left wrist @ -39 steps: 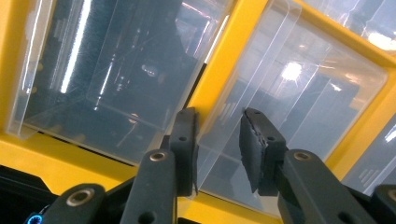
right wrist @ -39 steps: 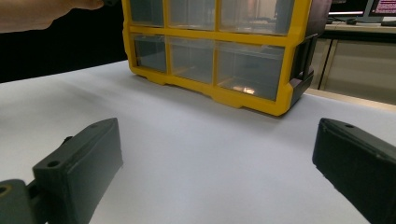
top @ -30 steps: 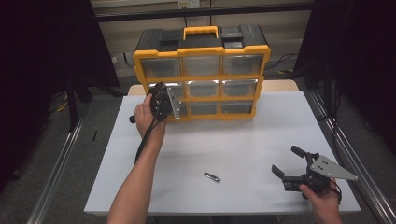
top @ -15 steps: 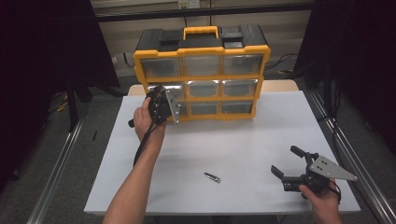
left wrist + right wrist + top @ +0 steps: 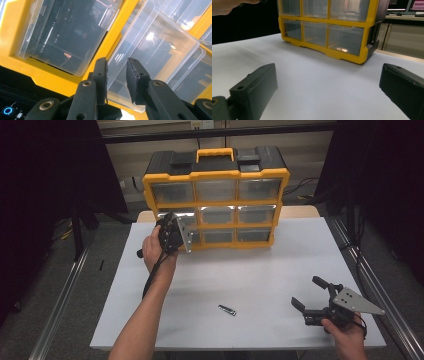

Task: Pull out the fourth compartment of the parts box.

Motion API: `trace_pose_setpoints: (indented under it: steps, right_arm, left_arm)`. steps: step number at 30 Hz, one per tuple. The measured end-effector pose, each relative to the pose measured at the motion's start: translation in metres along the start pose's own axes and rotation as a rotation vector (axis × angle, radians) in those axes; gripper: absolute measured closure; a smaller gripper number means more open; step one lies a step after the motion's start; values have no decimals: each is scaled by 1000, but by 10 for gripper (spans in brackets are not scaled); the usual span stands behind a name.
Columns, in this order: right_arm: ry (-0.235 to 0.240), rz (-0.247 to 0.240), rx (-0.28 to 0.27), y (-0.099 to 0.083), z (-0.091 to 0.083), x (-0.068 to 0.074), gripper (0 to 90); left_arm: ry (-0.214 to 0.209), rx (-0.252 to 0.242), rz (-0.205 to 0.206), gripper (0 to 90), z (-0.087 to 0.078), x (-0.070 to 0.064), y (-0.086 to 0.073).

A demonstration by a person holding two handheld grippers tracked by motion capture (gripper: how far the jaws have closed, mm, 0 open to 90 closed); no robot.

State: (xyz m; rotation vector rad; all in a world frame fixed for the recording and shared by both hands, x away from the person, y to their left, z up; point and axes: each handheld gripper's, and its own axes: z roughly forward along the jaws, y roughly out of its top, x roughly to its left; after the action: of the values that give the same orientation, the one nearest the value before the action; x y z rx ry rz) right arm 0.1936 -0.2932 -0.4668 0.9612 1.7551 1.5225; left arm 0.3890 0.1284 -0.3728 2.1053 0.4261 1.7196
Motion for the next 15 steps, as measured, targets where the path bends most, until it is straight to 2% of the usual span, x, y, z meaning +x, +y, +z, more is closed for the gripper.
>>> trace_pose_setpoints:
  steps: [15]
  right_arm:
    - [-1, -3, -1, 1, 2, 1, 11]
  left_arm:
    - [-2, -3, -1, 704, 0, 1, 0]
